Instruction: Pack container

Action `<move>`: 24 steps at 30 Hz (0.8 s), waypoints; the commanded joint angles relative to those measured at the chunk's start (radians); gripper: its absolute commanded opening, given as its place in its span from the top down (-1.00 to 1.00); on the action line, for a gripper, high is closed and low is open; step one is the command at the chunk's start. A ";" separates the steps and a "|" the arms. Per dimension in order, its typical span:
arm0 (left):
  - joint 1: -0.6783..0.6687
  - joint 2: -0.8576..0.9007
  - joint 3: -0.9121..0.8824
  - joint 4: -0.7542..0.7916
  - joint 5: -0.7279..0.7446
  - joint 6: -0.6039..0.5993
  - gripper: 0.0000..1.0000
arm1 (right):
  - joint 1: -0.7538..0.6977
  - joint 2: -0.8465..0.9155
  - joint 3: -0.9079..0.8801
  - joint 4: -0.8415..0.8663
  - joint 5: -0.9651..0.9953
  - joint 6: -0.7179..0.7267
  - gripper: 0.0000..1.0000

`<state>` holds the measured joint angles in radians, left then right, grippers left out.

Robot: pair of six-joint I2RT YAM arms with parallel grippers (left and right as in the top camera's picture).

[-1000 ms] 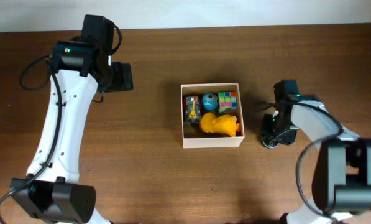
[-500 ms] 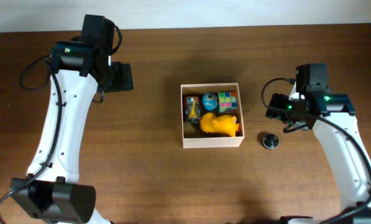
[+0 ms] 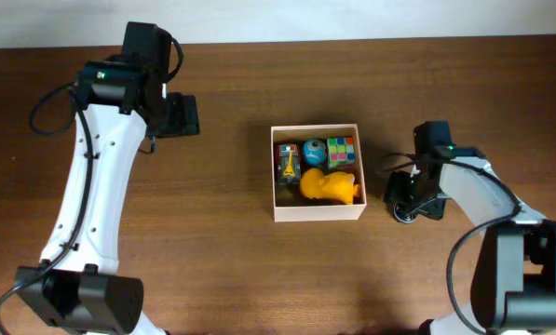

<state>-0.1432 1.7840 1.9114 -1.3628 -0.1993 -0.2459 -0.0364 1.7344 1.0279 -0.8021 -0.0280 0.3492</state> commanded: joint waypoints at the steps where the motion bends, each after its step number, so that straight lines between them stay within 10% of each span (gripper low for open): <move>1: 0.002 -0.023 0.017 0.000 -0.007 0.016 -0.99 | 0.002 0.024 -0.004 0.007 -0.005 0.008 -0.40; 11: 0.002 -0.023 0.017 0.000 -0.007 0.016 -0.99 | 0.002 0.027 -0.083 0.081 -0.005 0.026 -0.38; 24: 0.002 -0.023 0.016 0.000 -0.007 0.016 -0.99 | 0.003 -0.030 -0.027 0.051 -0.013 0.022 0.12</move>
<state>-0.1432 1.7840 1.9114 -1.3628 -0.1993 -0.2459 -0.0360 1.7458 0.9703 -0.7280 -0.0208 0.3676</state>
